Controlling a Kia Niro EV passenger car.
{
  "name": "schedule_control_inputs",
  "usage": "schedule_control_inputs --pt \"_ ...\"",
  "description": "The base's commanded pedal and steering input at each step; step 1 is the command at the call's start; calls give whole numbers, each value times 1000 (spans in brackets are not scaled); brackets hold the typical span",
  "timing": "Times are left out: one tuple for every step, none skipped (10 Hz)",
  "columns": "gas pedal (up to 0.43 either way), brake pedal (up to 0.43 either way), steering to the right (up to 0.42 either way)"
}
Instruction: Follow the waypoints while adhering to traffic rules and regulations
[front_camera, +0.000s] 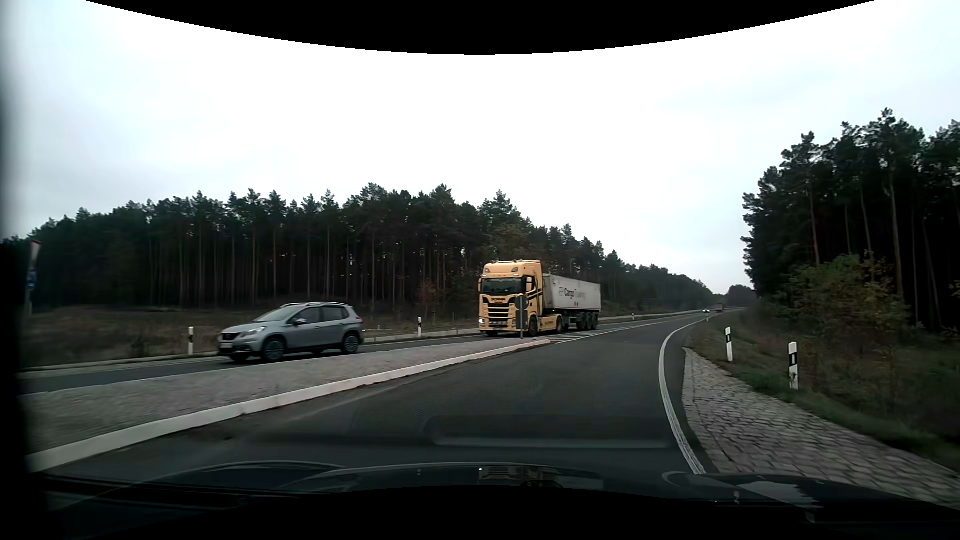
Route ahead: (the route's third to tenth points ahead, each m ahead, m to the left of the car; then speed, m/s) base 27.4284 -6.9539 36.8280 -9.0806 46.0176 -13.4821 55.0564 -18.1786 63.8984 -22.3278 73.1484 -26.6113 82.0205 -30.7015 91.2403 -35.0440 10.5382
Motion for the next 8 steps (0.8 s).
schedule_control_inputs --pt "268 0 134" --pt "299 0 126" --pt "311 0 119" --pt "339 0 113" --pt "350 0 108" --pt "350 0 101" --pt "370 0 93" --pt "390 0 83"
